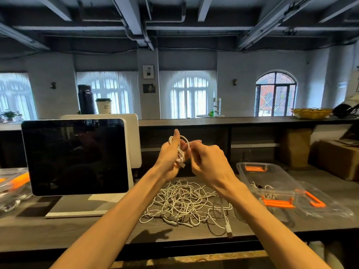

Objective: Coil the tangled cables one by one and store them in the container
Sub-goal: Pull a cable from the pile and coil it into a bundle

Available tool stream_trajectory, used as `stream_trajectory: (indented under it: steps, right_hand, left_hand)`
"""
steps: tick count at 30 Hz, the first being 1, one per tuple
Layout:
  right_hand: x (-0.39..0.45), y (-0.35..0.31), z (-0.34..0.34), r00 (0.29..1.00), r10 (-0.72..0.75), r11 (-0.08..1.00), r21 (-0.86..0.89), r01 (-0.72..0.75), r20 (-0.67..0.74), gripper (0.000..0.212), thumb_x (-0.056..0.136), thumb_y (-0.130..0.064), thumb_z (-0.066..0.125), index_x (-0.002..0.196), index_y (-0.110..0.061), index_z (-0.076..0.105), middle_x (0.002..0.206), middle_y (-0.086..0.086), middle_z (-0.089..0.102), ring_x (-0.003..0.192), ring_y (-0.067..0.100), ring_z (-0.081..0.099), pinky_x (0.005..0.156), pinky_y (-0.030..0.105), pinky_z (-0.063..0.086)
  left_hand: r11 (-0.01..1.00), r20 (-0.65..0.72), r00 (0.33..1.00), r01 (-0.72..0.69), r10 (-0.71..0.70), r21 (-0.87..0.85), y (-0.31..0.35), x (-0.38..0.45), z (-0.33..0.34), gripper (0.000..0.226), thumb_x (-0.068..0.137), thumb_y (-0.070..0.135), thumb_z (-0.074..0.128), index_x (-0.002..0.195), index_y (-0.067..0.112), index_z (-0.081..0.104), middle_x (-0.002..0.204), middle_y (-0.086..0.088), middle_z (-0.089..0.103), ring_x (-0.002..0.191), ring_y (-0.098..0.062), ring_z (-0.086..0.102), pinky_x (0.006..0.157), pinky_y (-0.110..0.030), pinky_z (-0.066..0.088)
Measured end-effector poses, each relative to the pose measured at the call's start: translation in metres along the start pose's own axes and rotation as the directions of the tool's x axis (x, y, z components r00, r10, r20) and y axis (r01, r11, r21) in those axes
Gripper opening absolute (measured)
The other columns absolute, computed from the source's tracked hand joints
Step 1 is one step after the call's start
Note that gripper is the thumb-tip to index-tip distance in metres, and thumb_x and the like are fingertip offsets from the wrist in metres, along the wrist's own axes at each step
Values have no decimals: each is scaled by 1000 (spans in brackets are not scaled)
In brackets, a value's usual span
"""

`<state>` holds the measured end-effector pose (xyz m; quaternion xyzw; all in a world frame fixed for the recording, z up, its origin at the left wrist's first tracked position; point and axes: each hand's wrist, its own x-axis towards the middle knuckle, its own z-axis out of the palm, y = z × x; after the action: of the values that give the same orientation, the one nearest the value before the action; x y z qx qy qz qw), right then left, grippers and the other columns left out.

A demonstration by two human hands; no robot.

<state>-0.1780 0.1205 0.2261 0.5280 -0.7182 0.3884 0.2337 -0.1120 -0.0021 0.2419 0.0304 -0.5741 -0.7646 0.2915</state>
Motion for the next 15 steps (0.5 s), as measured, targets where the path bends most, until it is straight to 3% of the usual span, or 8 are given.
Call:
stream_trajectory:
  steps: [2, 4, 7, 9, 10, 13, 15]
  right_hand:
    - [-1, -5, -1, 1000, -2, 999, -43, 2, 11, 12, 102, -23, 54, 100, -18, 65, 77, 0, 67, 62, 17, 60, 59, 38, 52]
    - [-3, -10, -1, 999, -15, 998, -56, 18, 51, 8, 99, -21, 57, 94, -19, 63, 78, 0, 65, 64, 18, 59, 61, 39, 51]
    - [-5, -13, -1, 985, -20, 998, -58, 30, 174, 15, 98, -15, 62, 112, -18, 67, 94, 3, 71, 80, 22, 66, 74, 41, 58]
    - [-6, -9, -2, 973, 1, 999, -50, 11, 232, 13, 98, -17, 61, 109, -16, 70, 93, 4, 71, 80, 22, 66, 77, 45, 59]
    - [-8, -8, -3, 968, 5, 998, -55, 9, 253, 12, 99, -20, 60, 104, -16, 71, 89, 3, 71, 78, 20, 66, 75, 46, 58]
    - [-11, -10, -10, 942, -73, 981, -146, 127, 327, 19, 102, -29, 57, 95, -18, 71, 80, 1, 69, 71, 21, 62, 70, 45, 56]
    - [-7, -17, -19, 913, -149, 954, -188, 233, 379, 15, 101, -29, 59, 96, -23, 72, 76, -2, 69, 66, 21, 60, 65, 39, 52]
  left_hand:
    - [999, 57, 998, 10, -8, -33, 2, -4, 3, 46, 106, 46, 35, 127, 7, 44, 112, -21, 73, 106, -32, 72, 96, -46, 56]
    - [999, 41, 999, -4, 6, -49, 3, -6, 5, 47, 107, 45, 36, 131, 6, 46, 104, -20, 75, 103, -34, 73, 93, -44, 59]
    - [997, -67, 997, -40, 35, -72, 4, -5, 4, 37, 106, 41, 43, 116, 6, 49, 72, -10, 72, 78, -27, 76, 81, -41, 62]
    - [985, -151, 988, -55, 30, -166, 6, -1, -1, 31, 106, 39, 46, 103, 8, 50, 56, -3, 57, 57, -17, 68, 69, -39, 64]
    - [985, -185, 982, -64, 34, -159, 9, 1, -4, 31, 106, 39, 45, 96, 10, 50, 53, 0, 50, 48, -11, 58, 57, -31, 61]
    - [990, -165, 983, -58, 79, 128, 11, 2, -9, 39, 106, 43, 43, 82, 13, 47, 50, 2, 39, 40, -8, 39, 38, -19, 33]
    - [957, -82, 995, -25, 51, 287, 10, 0, -8, 42, 106, 43, 44, 76, 14, 46, 49, 1, 39, 38, -9, 37, 36, -19, 30]
